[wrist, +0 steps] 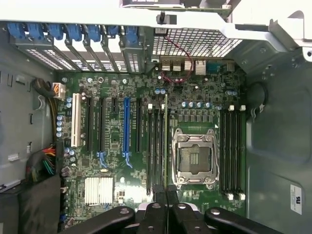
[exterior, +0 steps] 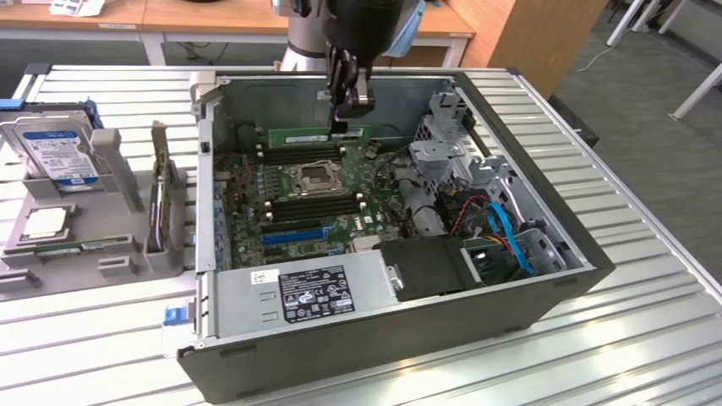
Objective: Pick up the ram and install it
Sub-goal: 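Pick up the ram and move it above insertion slot, then insert the ram into the slot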
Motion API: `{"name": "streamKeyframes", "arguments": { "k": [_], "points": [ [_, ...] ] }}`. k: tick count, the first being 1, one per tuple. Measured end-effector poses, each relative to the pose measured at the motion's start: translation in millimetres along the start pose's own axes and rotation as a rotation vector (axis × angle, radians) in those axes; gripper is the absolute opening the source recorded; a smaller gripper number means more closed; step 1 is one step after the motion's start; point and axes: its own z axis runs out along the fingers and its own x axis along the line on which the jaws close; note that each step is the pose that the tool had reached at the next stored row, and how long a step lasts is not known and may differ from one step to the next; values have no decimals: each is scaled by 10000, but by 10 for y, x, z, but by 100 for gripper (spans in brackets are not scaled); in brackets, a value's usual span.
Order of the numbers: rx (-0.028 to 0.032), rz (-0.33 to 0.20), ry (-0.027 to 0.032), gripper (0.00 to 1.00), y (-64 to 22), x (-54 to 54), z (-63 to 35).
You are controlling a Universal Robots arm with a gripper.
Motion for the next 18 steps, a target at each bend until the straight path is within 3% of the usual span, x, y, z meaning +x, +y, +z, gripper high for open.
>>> {"name": "streamKeyframes", "arguments": {
  "k": [18],
  "points": [
    [1, 0, 9, 12, -2, 2, 33]
  ]
}}
